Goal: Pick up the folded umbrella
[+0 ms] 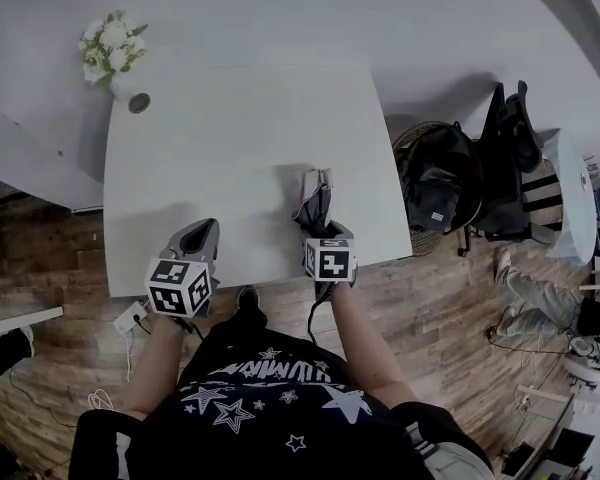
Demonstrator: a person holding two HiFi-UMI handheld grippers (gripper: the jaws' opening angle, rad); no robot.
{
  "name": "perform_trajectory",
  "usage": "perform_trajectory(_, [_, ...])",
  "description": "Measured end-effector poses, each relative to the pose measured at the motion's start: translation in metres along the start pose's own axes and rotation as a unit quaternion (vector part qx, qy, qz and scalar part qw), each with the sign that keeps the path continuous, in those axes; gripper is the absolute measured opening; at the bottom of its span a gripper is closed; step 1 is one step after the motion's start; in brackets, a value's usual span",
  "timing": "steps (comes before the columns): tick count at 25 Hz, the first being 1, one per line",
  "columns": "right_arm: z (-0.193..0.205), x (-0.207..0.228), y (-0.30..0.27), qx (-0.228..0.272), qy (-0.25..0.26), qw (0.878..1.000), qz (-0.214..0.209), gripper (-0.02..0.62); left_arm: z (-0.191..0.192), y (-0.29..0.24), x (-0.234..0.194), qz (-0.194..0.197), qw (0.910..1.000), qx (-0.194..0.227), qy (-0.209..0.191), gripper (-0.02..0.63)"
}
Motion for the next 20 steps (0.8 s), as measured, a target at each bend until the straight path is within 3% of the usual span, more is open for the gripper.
perform_trajectory(7, [-0.006,0.004,0.004,0.003,-0.007,1.0,-0.011,0.24,0.002,0.018,0.011,-0.006,0.9999,0.009,-0.006,0.003])
perform_trajectory(20, [-0.022,-0.006,0.083,0.11,0.002,0.993,-0.053,0.238,0.007,0.07,0.042,-0.02,0.9984,0.051,-0.011,0.003])
Point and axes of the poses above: the fingertips, and each gripper's own axes: y backward along the fingers, x to its right, z out of its underside, the point moved 10 cm from there along y, backward along the fingers, and after that the axes turned 15 degrees about -z, right-handed, at the moved point
